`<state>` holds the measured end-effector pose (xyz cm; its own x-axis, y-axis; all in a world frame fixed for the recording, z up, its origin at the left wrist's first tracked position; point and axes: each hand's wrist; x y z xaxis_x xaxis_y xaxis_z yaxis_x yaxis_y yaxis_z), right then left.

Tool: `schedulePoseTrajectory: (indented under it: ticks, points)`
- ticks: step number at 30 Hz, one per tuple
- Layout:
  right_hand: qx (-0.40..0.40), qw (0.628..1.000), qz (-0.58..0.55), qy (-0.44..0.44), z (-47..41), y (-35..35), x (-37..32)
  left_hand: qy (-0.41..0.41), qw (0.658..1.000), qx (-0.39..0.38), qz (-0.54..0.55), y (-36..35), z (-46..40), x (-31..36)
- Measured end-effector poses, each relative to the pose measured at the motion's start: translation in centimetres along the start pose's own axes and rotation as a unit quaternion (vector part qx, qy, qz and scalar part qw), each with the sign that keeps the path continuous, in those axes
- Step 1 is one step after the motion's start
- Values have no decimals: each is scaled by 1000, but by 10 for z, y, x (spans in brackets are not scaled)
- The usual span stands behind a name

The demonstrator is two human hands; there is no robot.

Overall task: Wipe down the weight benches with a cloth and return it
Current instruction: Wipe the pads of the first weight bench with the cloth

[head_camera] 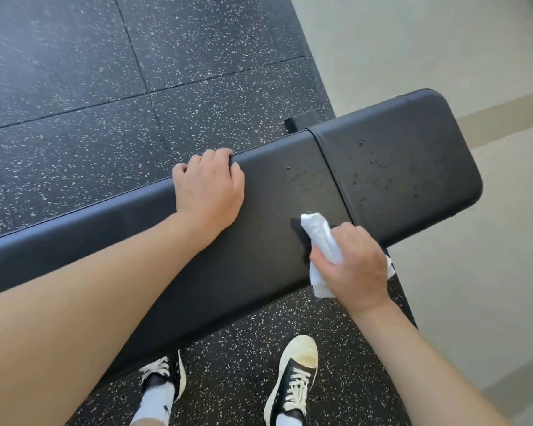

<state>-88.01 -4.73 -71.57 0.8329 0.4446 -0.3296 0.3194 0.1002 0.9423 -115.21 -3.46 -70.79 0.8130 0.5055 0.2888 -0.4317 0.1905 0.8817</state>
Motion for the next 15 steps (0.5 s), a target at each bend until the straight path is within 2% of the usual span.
schedulePoseTrajectory:
  ticks: [4,10,15]
  points:
    - [12,1000,5,8,10,-3,5,106,992,62,15,-8,-20,16]
    - [64,997,-5,33,-19,-12,-2,102,991,88,7,-15,-21,17]
    - [57,997,-46,20,-118,-25,-38,113,989,96,-2,-19,-25,19]
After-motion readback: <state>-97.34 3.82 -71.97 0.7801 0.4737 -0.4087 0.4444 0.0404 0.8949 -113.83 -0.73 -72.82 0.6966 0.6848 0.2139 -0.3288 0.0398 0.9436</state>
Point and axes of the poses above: each hand's wrist, its own z-axis away from the middle knuckle, its own y-axis out of the back of the hand, x = y × z, and after that the axes turned 9 degrees about -x, right-handed
